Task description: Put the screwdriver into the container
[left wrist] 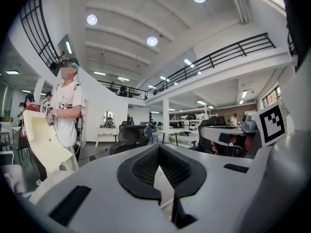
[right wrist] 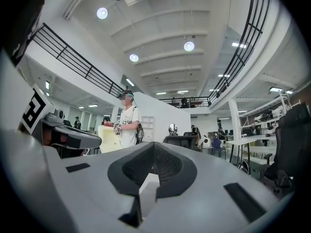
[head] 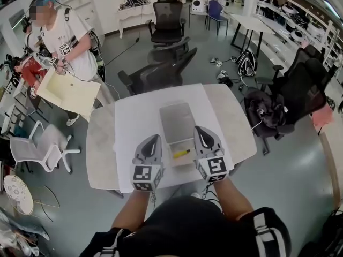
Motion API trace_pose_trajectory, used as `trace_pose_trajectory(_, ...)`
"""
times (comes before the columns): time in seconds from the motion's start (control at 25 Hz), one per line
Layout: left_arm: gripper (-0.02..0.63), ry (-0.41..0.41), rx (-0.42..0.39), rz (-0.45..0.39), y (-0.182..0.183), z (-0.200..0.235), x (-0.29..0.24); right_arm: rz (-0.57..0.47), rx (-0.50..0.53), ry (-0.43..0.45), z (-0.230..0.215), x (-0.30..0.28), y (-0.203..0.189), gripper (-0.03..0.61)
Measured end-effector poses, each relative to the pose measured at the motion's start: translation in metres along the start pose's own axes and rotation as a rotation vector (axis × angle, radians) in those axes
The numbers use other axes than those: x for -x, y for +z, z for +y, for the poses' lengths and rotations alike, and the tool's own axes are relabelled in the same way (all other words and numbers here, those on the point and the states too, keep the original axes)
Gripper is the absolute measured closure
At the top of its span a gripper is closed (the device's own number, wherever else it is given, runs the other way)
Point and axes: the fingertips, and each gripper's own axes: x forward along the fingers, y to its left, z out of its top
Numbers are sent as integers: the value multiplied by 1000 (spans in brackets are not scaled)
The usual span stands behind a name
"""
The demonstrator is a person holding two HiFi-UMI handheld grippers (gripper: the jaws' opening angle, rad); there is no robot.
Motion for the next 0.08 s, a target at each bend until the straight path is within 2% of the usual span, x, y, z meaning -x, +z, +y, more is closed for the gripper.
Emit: trace_pose_trajectory(0.08,607,1,0,-4,-1,-1,0,-6,3,-3,-1,1,1,566)
